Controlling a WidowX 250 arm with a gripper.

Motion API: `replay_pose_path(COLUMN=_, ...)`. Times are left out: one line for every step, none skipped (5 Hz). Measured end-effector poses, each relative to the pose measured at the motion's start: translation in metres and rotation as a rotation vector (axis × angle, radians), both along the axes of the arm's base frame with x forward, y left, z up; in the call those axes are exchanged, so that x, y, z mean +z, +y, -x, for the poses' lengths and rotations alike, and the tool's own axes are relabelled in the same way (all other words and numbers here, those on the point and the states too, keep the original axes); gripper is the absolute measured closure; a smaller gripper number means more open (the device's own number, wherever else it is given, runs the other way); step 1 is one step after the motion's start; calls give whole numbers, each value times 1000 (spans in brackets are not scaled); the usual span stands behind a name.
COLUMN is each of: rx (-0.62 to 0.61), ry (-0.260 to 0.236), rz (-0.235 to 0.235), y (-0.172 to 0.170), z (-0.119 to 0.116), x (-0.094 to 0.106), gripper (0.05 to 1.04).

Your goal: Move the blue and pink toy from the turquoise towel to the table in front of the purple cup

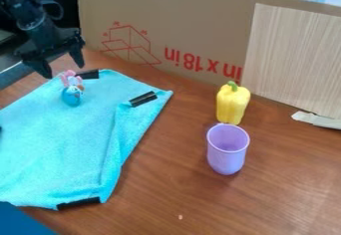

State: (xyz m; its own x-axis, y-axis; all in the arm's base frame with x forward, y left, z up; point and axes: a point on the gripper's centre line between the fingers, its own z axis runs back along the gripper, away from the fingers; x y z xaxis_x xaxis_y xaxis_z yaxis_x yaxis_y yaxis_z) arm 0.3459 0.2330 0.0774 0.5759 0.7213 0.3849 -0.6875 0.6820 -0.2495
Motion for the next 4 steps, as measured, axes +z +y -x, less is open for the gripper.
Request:
replay_pose_path(rx=53, ry=62, rz=29, y=-8, z=-2, x=-18, gripper=84)
replay_pose_path(rx=73, ry=120, rz=35, y=-8, z=-5, x=-33, gripper=136)
replay_pose_path(rx=63, ry=126, rz=43, y=-9, z=-7, x=-36, gripper=416)
replay_pose_path(rx=29, ry=144, rz=58, y=-13, z=-5, x=-37, gripper=670)
